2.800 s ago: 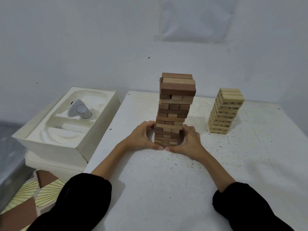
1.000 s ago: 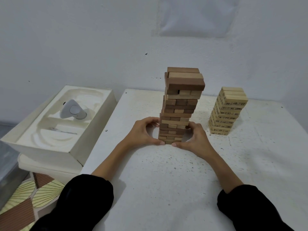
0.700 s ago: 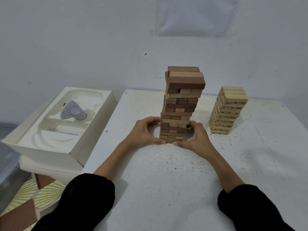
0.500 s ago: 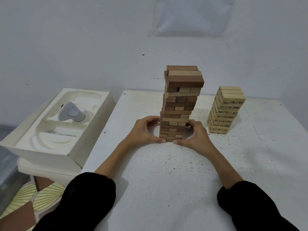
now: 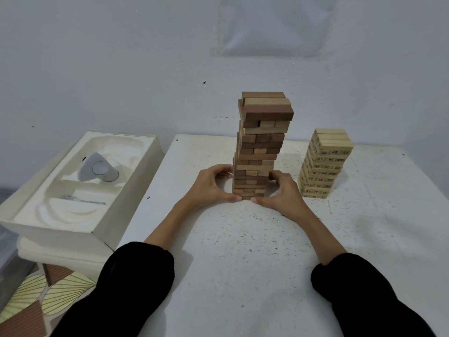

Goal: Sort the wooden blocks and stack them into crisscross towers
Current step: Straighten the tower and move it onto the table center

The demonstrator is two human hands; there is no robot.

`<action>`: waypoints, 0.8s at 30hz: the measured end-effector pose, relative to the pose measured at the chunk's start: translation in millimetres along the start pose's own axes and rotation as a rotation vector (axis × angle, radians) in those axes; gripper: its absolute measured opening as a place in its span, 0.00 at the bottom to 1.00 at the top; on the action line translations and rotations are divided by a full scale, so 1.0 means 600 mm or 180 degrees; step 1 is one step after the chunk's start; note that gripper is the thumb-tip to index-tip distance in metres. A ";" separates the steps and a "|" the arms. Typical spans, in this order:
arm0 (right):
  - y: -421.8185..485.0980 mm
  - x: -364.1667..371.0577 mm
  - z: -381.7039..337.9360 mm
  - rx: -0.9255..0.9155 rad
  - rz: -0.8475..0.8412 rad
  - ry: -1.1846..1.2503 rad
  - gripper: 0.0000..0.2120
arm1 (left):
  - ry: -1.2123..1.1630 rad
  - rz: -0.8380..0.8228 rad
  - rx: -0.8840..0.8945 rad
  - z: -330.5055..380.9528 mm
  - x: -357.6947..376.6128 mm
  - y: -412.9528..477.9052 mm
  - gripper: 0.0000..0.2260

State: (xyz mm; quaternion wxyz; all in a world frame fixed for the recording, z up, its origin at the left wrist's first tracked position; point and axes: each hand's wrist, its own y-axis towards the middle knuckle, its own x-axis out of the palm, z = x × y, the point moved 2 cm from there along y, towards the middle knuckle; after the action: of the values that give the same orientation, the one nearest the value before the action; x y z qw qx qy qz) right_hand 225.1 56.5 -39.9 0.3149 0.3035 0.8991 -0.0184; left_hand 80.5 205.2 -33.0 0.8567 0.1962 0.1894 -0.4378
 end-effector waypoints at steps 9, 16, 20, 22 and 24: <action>0.001 -0.003 0.006 0.0108 0.0033 0.0011 0.32 | -0.0011 -0.0059 0.0045 -0.002 0.005 0.010 0.32; -0.002 -0.006 0.004 0.0169 0.0048 0.0017 0.34 | -0.0024 -0.0083 0.0072 0.003 0.011 0.010 0.34; -0.007 -0.006 0.002 0.0212 0.0067 0.0023 0.34 | -0.0026 -0.0072 0.0060 0.004 0.014 0.011 0.34; -0.008 -0.008 -0.001 0.0224 0.0096 0.0009 0.33 | -0.0006 -0.0073 0.0050 0.005 0.014 0.012 0.33; -0.010 -0.009 -0.002 0.0254 0.0096 0.0004 0.32 | -0.0015 -0.0085 0.0055 0.006 0.015 0.013 0.33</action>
State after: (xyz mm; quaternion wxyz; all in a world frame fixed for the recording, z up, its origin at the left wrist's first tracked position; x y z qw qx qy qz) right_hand 224.8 49.0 -36.8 0.3022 0.3294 0.8931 -0.0493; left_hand 92.3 201.6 -32.9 0.8495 0.2000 0.1862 -0.4513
